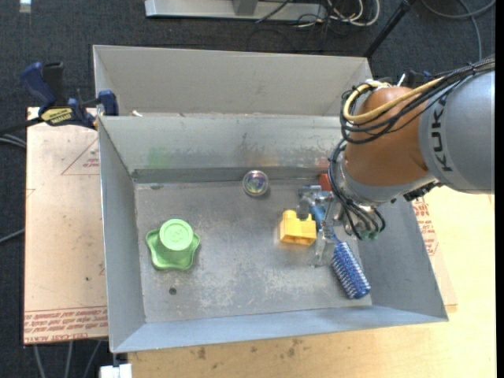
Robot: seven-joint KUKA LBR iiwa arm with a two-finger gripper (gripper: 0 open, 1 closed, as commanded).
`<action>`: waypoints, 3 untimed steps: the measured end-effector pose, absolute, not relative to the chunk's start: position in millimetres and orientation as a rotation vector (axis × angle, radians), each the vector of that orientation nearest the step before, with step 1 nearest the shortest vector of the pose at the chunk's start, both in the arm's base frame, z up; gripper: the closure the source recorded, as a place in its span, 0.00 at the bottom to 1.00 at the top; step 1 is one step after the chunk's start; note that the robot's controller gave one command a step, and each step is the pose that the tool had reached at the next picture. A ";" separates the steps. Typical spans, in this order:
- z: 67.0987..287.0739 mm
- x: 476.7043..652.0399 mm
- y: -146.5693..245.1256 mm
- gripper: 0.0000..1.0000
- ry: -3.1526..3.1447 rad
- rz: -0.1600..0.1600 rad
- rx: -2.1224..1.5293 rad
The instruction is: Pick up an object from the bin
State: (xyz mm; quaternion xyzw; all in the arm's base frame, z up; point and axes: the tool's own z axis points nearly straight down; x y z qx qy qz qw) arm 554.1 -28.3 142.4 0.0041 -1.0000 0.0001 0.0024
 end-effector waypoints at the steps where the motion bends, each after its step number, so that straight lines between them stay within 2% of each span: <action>1: 68.5 590.9 -46.3 0.00 -3.141 0.000 0.183; 2: 73.6 591.7 -45.8 1.00 -3.140 -0.001 0.184; 3: 194.6 597.6 -21.3 1.00 -3.148 0.000 0.193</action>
Offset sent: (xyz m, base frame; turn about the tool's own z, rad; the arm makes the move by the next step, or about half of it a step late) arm 0.0352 -0.0176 -0.0724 -0.1115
